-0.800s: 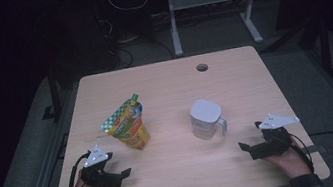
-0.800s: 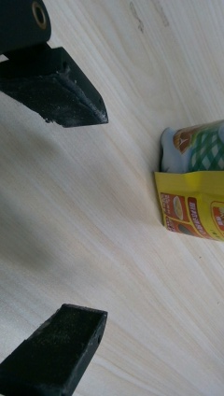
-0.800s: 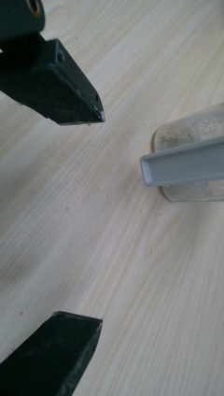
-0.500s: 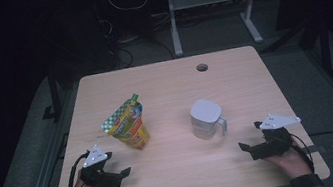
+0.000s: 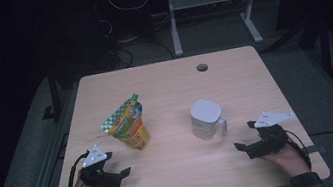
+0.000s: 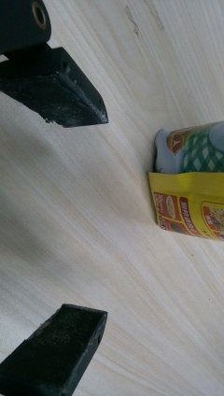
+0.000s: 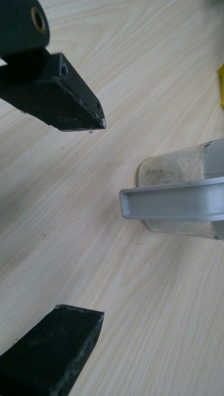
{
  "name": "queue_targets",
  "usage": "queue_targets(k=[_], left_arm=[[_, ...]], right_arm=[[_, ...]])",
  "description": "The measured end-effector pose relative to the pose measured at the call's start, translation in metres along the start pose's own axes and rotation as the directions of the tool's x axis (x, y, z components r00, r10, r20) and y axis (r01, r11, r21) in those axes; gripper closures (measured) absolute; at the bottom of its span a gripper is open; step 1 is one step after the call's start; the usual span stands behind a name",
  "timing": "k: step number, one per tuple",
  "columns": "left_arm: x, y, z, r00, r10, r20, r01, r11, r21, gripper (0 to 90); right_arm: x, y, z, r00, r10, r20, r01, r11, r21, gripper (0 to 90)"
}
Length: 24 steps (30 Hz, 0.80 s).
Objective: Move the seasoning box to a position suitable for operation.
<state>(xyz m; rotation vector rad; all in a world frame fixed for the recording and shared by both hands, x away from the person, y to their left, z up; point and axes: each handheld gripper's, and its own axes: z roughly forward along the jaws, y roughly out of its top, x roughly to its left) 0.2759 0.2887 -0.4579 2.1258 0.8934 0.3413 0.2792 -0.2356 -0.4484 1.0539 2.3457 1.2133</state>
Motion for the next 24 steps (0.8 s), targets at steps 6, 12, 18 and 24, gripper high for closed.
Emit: queue_targets(k=[6,12,18,24], left_arm=[[-0.001,0.0,0.001,1.0,-0.006,0.005,0.006,1.0,-0.007,5.7],[-0.001,0.0,0.001,0.9999,-0.01,0.009,0.01,0.9999,-0.009,5.7],[-0.002,0.001,0.0,0.9998,-0.016,0.012,0.016,0.9998,-0.015,5.7],[-0.002,0.001,0.001,0.9998,-0.007,0.016,0.007,0.9998,-0.016,5.7]], right_arm=[[-0.002,0.008,-0.001,0.9995,-0.001,-0.03,0.001,1.0,-0.008,13.4],[-0.008,0.018,0.001,0.998,-0.001,-0.064,0.001,1.0,-0.013,19.0],[-0.011,0.027,0.005,0.9964,-0.006,-0.085,0.005,1.0,-0.009,26.7],[-0.012,0.036,0.011,0.9943,-0.034,-0.101,0.033,0.999,-0.007,34.1]])
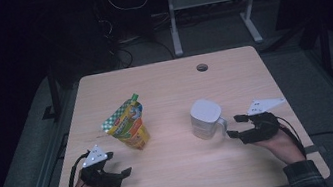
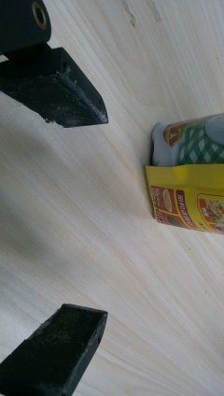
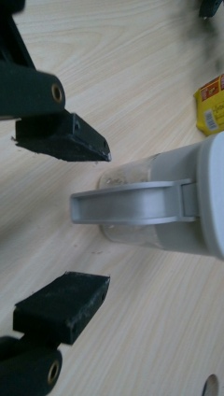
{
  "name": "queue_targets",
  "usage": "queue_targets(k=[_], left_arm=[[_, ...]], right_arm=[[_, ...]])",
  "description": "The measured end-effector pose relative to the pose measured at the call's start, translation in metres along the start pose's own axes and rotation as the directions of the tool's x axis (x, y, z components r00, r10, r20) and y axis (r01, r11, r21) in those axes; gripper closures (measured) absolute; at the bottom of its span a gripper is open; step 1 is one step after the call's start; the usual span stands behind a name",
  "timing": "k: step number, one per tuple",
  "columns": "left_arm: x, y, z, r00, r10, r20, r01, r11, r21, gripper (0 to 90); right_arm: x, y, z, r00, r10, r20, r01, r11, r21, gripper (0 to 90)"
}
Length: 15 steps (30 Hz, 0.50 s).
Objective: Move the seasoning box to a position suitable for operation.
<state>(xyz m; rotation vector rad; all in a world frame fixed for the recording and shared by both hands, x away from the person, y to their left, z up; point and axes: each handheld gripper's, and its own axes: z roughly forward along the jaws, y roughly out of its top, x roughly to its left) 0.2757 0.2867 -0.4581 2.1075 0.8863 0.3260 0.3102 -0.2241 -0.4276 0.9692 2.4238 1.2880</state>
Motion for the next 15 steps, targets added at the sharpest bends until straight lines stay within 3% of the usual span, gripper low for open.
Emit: queue_targets(k=[15], left_arm=[[0.0,0.0,0.002,0.9998,-0.013,0.012,0.013,0.9999,-0.005,5.7]], right_arm=[[0.001,0.022,0.019,0.9987,-0.027,-0.044,0.025,0.999,-0.03,50.9]])
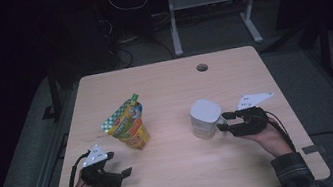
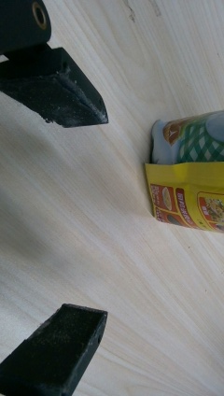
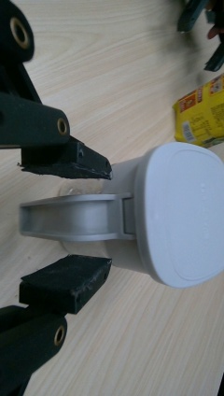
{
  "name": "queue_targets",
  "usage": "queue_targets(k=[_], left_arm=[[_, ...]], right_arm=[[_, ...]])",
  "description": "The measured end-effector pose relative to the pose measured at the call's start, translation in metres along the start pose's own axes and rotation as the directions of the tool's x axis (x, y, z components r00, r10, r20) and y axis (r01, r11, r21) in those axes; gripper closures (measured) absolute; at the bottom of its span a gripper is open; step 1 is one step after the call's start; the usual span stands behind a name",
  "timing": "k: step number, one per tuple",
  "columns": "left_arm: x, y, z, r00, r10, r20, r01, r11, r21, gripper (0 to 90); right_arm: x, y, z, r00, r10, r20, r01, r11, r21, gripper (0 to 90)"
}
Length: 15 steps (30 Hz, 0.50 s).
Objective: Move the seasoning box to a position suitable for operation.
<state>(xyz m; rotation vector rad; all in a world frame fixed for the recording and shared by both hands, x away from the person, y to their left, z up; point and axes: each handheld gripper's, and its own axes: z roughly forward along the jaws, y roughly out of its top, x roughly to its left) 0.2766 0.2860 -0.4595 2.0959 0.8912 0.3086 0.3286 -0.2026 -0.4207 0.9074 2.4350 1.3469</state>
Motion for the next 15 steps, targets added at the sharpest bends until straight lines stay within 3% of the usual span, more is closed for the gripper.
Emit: queue_targets(k=[15], left_arm=[[0.0006,0.0003,-0.0005,1.0,0.003,0.0,-0.003,1.0,-0.001,5.7]], right_arm=[[-0.0011,0.0014,0.0047,0.9999,0.003,-0.012,-0.003,1.0,0.001,65.4]])
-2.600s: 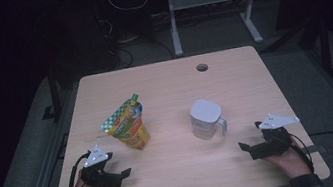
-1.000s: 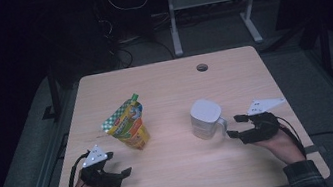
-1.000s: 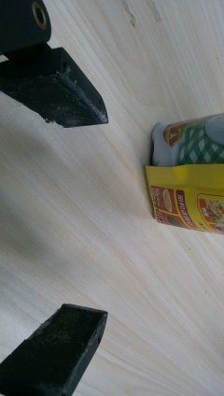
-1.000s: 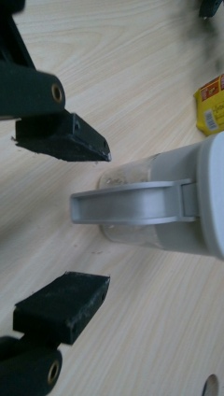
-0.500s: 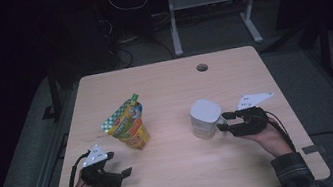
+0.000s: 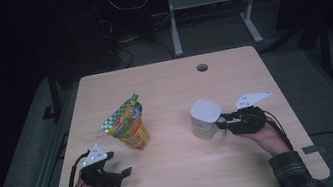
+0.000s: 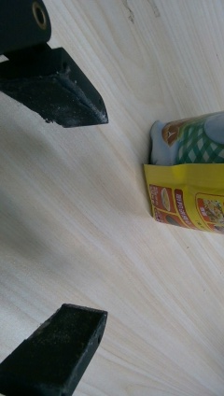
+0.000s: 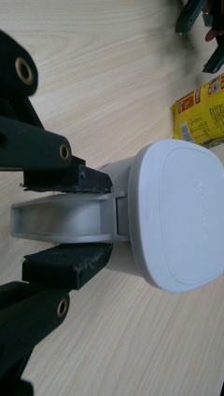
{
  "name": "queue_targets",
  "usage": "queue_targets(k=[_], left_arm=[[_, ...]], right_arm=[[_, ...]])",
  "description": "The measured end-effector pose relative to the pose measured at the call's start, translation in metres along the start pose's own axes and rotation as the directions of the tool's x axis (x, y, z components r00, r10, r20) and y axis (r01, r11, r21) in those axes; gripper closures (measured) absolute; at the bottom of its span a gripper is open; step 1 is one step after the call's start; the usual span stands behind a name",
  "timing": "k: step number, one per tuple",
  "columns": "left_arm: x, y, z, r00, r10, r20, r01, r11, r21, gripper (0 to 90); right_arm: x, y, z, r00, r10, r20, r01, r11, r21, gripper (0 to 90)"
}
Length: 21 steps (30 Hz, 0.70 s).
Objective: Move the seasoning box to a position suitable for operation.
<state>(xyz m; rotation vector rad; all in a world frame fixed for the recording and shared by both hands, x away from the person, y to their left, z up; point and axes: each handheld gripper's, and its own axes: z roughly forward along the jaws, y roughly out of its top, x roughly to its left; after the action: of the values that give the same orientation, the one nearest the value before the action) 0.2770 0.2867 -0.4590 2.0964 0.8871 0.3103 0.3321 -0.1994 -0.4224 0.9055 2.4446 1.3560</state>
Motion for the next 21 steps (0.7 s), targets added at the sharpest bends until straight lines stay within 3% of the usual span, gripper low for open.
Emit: queue_targets(k=[10,21], left_arm=[[0.0,0.0,0.001,1.0,0.004,0.002,-0.004,1.0,0.007,5.8],[0.0,0.0,0.0,1.0,0.008,0.003,-0.008,0.9999,0.008,5.7]], right_arm=[[0.003,0.0,0.0,0.9998,-0.019,0.012,0.019,1.0,0.003,68.2],[0.011,0.001,0.002,0.9982,-0.055,-0.025,0.055,0.998,0.01,68.4]])
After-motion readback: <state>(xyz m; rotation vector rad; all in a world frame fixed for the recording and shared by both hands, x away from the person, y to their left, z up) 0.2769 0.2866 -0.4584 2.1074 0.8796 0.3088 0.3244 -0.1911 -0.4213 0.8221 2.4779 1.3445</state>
